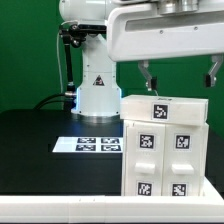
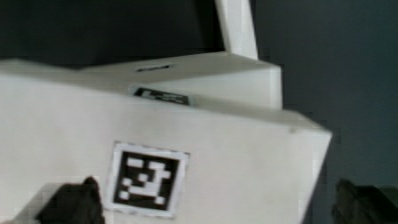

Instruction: Assemble cabinet

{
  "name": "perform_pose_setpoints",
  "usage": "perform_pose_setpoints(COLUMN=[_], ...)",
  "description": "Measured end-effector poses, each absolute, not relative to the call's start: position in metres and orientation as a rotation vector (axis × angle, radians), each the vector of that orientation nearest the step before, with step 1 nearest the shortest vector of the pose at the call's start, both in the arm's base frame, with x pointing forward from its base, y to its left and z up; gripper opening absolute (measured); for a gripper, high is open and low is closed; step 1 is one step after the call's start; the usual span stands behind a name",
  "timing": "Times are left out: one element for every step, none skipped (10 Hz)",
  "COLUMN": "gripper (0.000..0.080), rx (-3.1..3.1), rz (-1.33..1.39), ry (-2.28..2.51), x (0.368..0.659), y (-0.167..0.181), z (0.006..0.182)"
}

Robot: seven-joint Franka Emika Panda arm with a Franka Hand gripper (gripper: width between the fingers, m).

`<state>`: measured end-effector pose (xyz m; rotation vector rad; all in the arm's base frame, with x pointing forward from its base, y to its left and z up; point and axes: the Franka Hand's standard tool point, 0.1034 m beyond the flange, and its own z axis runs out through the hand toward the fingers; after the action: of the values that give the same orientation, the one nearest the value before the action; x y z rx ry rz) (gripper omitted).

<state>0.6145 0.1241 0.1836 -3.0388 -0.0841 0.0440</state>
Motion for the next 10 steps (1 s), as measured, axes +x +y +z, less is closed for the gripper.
perform_pose_setpoints(gripper=[0.0648,0.0648,0.0648,0.0648,0.0648,0.0648,0.0648,0.0648,0.0648,0.0648], rx=[-3.04,-3.035,-3.026,-3.011,-2.982,-2.924,-2.871,-2.789,-2.748,-2.753], rz=[0.052,0.048,0.044,0.041,0.01,-0.04,-0.038,-0.039,-0.029,-0.026], ry=[-0.304,-0.357,-0.452,-0.544,-0.747,-1.023,-1.172,-1.387,-1.478,-1.469], x=[0.613,0.613,0.614,0.614,0.616,0.618,0.617,0.618,0.617,0.617], y=[0.125,0.123,0.121,0.121,0.117,0.112,0.111,0.109,0.108,0.108], z=[0.183,0.182,0.182,0.182,0.181,0.177,0.176,0.175,0.172,0.171])
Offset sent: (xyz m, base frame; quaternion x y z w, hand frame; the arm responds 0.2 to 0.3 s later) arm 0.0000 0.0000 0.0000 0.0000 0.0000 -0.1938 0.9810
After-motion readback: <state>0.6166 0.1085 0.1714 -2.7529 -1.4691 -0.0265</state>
